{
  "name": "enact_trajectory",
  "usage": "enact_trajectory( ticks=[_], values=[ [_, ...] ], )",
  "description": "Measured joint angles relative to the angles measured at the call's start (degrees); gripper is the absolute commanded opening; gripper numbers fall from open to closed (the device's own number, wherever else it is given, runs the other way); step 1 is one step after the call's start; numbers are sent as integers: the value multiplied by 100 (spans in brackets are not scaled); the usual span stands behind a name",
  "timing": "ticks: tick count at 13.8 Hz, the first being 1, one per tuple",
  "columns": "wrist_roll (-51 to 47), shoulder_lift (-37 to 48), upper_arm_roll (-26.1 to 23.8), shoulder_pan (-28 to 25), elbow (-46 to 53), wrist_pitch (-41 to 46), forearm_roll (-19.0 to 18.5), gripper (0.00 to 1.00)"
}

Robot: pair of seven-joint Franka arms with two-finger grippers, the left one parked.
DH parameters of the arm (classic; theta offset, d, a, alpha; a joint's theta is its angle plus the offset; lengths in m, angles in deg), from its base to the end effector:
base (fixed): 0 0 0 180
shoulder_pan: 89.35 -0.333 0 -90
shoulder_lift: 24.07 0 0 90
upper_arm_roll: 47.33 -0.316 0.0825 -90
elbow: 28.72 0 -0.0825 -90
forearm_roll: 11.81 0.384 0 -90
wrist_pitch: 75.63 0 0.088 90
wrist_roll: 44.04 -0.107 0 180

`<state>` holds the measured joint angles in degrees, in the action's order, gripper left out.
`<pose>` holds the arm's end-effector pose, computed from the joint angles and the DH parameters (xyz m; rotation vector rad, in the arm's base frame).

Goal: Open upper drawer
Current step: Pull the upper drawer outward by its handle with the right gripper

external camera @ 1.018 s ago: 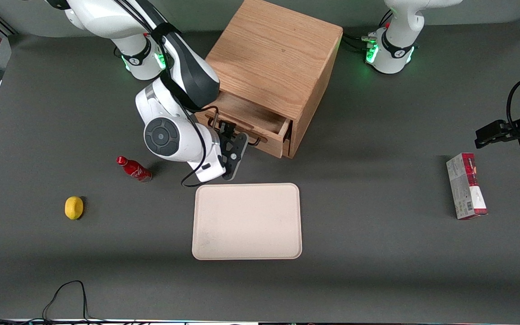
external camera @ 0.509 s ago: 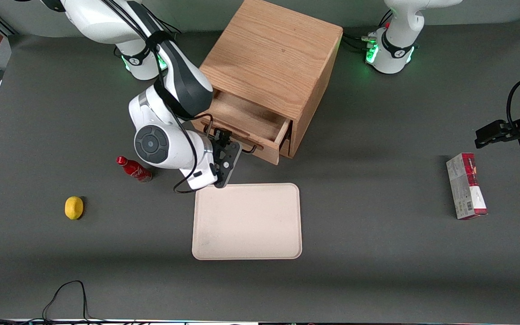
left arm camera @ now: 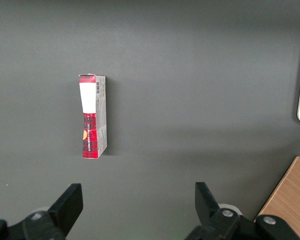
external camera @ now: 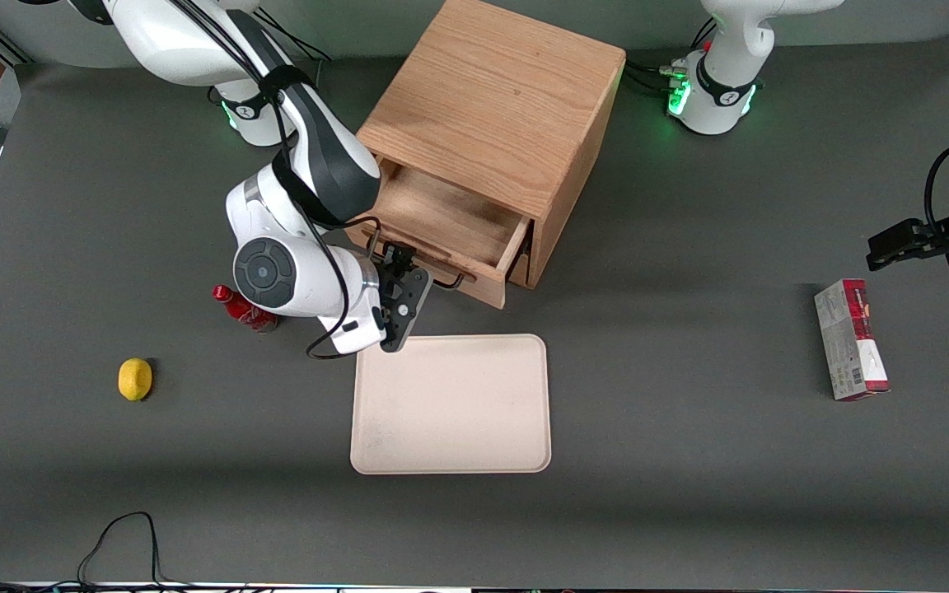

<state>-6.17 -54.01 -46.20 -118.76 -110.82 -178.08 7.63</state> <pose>0.5902 0.3525 0.3822 -2.4266 -1.4130 0.1967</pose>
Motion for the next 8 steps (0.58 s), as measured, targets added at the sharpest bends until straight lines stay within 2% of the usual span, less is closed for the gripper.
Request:
enact_trajectory(
  ticks=[8],
  values=[
    [135,-65,2,118,80,-113,-15,100]
  ],
)
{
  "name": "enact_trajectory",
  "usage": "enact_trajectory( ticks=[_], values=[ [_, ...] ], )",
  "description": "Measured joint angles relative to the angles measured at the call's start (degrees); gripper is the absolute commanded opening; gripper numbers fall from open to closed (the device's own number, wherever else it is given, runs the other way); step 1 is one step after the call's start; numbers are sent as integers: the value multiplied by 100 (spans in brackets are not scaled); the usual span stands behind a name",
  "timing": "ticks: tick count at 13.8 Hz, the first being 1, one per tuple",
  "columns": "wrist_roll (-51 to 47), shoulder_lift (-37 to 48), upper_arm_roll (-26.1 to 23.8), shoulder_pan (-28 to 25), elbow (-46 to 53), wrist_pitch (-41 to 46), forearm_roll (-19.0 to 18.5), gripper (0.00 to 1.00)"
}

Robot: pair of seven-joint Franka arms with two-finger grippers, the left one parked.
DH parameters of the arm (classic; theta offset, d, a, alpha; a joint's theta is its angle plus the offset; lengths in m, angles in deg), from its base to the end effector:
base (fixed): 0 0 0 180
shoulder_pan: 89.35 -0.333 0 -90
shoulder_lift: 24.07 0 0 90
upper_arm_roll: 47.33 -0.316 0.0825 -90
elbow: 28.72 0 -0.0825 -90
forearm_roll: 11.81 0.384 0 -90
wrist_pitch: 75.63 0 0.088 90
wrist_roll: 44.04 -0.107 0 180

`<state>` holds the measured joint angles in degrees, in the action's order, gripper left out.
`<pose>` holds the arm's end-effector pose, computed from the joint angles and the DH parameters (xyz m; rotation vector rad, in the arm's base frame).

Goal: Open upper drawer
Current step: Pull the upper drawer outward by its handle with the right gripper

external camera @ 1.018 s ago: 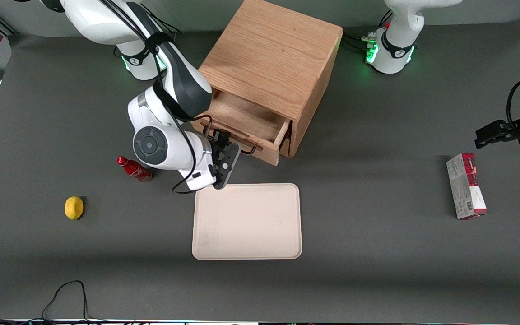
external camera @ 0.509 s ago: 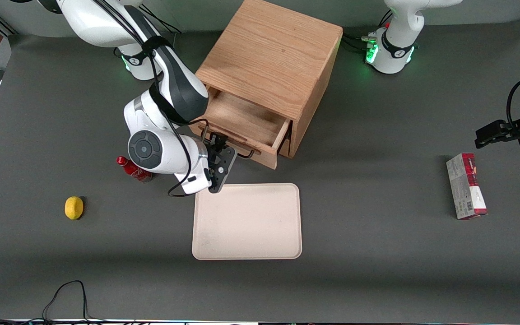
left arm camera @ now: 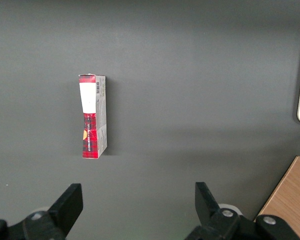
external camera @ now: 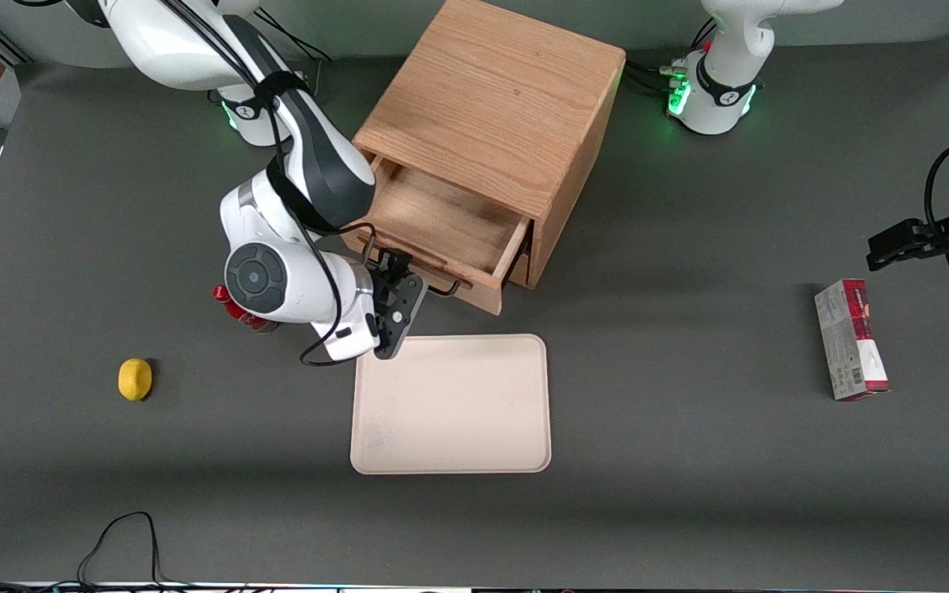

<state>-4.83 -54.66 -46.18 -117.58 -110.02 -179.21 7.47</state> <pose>0.6027 0.3418 0.3819 -2.4309 -1.4169 0.1560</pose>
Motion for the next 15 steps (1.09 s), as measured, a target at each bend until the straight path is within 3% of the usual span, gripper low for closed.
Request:
enact_trajectory(
  ticks=[15],
  values=[
    [149,-177,4,278,364,-1,-4,100]
  ],
)
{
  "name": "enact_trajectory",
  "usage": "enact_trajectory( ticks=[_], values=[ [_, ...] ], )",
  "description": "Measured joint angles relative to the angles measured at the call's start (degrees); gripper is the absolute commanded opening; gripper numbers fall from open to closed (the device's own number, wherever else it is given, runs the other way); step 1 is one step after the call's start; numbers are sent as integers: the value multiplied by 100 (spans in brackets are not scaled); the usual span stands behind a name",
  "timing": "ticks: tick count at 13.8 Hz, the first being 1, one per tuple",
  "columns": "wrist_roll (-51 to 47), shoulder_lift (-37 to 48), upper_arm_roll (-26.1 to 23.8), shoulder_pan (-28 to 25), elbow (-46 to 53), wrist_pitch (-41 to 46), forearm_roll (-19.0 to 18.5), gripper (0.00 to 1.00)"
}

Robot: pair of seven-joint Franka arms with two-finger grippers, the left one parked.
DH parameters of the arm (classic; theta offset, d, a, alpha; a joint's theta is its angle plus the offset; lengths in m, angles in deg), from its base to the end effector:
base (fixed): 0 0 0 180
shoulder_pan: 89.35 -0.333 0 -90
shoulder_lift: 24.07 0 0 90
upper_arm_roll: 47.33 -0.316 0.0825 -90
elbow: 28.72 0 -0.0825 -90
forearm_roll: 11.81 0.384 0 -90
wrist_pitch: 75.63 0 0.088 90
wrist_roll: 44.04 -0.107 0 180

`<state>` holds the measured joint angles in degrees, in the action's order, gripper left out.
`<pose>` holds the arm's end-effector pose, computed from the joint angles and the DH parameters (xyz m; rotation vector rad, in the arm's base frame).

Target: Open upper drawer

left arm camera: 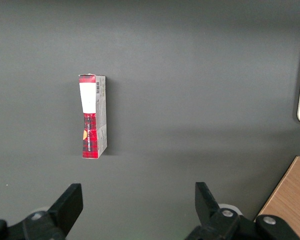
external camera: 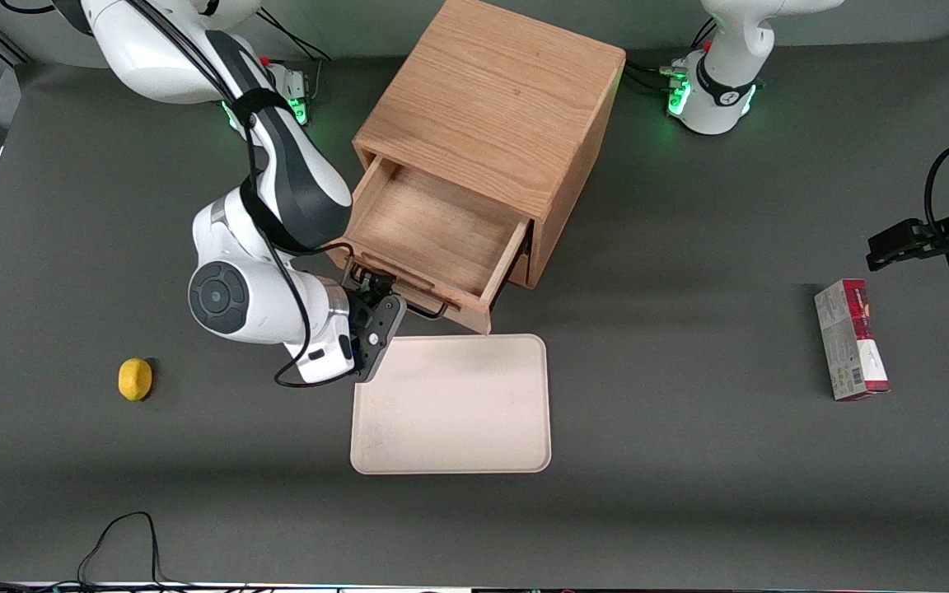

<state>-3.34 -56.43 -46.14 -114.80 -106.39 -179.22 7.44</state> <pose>0.6301 0.3173 0.3897 -2.4458 -1.3977 0.0933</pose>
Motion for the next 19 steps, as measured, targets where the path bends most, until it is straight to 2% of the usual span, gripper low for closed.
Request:
enact_trajectory(
  ticks=[19],
  values=[
    [138,-150,-4,310,227,-121,0,100]
  ],
)
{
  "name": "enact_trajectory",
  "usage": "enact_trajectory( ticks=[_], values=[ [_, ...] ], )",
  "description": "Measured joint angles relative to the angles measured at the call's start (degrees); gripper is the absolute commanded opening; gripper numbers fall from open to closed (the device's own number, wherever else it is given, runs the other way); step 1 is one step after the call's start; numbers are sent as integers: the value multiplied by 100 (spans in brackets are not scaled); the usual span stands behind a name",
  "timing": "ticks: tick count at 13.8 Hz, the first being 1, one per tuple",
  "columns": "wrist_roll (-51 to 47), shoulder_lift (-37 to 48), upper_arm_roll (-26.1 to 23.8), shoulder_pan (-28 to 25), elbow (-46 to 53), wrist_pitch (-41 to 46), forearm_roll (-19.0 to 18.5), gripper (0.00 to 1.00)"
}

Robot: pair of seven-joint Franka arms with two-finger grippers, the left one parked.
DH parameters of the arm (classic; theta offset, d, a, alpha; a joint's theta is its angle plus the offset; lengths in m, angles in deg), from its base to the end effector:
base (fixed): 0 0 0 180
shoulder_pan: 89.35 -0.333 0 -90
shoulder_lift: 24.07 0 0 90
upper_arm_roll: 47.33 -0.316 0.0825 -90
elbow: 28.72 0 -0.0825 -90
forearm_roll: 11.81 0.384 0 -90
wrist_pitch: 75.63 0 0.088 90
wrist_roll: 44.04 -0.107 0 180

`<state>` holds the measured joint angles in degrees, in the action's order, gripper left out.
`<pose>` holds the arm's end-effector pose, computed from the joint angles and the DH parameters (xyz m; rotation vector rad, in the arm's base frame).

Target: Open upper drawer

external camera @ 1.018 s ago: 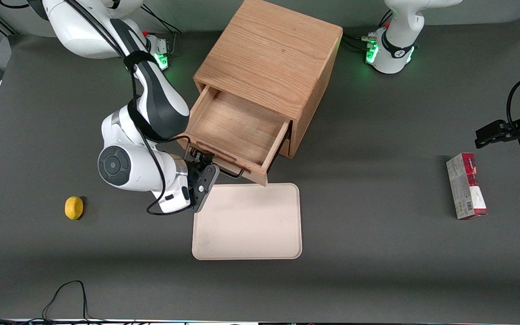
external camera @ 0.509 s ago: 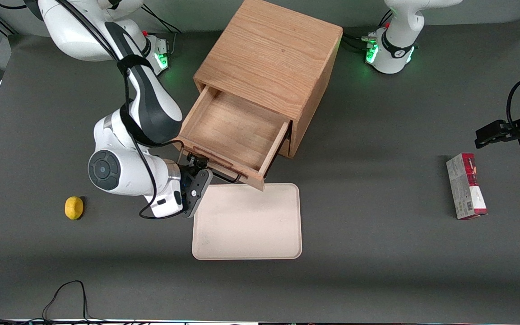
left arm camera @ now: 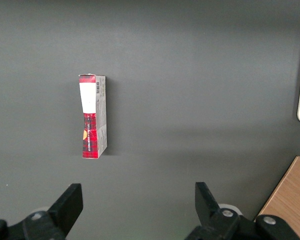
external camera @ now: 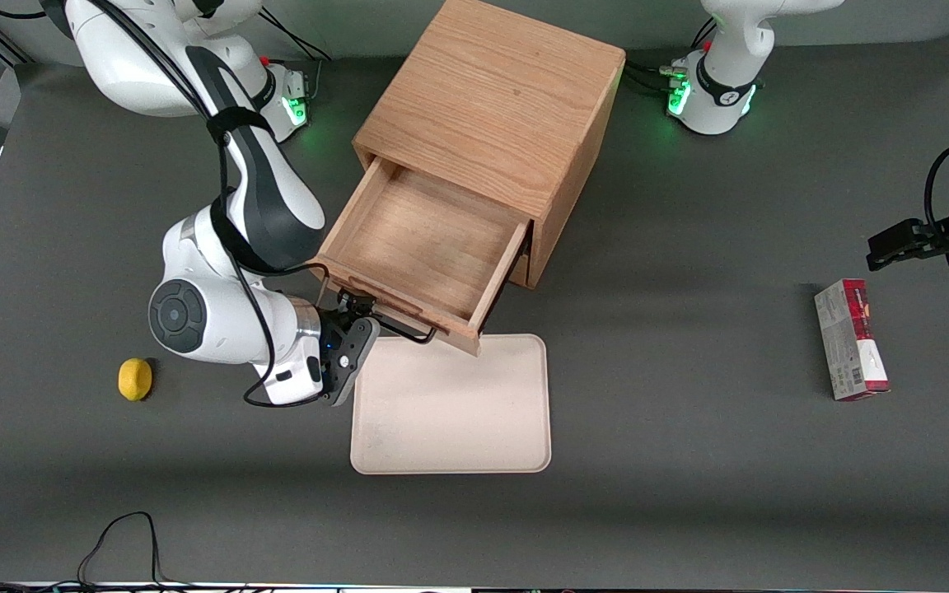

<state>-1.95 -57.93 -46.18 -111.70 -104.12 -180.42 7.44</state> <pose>0.6559 0.2864 0.3912 -2.4715 -1.3637 0.0280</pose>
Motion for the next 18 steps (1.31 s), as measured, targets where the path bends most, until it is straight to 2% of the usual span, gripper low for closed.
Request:
enact_trajectory(
  ticks=[18],
  values=[
    [0,-110,-35,10,131,-113,73,100]
  ],
)
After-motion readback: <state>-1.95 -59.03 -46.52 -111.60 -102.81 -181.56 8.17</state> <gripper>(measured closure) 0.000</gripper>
